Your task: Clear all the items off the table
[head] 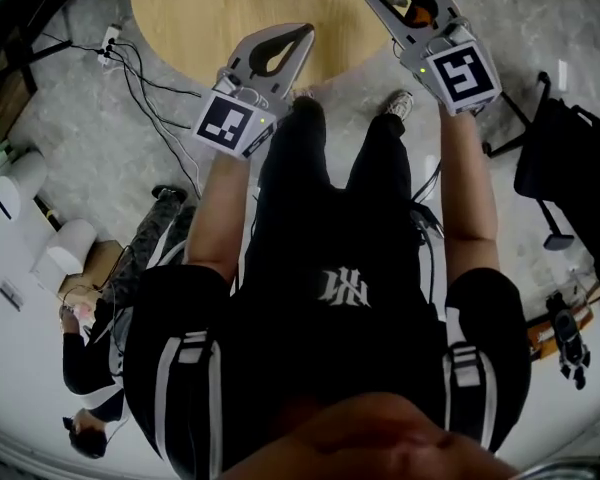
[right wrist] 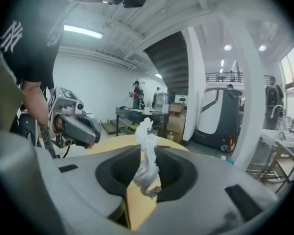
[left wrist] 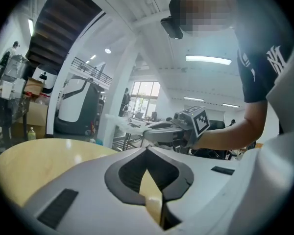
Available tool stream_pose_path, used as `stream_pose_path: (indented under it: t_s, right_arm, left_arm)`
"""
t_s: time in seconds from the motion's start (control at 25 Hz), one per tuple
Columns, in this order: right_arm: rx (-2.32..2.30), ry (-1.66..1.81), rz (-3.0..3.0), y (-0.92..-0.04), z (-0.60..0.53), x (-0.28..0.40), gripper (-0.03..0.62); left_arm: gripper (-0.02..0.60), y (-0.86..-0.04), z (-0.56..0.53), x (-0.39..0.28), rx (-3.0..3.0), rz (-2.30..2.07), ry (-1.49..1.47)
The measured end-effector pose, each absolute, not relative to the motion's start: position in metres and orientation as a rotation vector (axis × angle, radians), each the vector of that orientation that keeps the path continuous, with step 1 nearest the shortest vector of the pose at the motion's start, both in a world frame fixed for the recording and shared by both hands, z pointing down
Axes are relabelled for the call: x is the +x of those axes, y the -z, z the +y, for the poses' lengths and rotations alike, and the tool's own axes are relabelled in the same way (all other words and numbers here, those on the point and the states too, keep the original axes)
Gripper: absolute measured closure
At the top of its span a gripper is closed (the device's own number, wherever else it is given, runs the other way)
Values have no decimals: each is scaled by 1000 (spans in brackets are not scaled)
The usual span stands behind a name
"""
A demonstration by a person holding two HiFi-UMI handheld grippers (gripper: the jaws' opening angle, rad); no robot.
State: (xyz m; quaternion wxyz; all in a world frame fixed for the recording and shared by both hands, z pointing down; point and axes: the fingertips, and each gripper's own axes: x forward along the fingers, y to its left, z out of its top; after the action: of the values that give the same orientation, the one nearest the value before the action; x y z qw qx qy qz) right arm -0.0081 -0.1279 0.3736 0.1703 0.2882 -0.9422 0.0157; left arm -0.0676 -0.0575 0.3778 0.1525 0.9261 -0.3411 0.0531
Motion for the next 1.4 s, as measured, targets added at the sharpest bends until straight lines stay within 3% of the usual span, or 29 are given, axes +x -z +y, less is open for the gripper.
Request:
stream_pose_path:
  t_s: [0.36,0.56,0.96,1.4]
  right_arm:
    - [960,-20,-2644,-371,-135,200,500]
    - [1025,-91,-2640,-406,-141,267,500]
    - [1081,-245,-2569,-579,-148,302,500]
    - [1016,-262,-2496,-672,-134,295,500]
  left_arm:
    - [568,-388,-56,116,2699,-910,-163]
    - [569,-413,-54,178,2695,-908,-172]
    - [569,-520,-52,218,2656,-905,-225]
    - [569,-569,-31,205,2674,-963,-215]
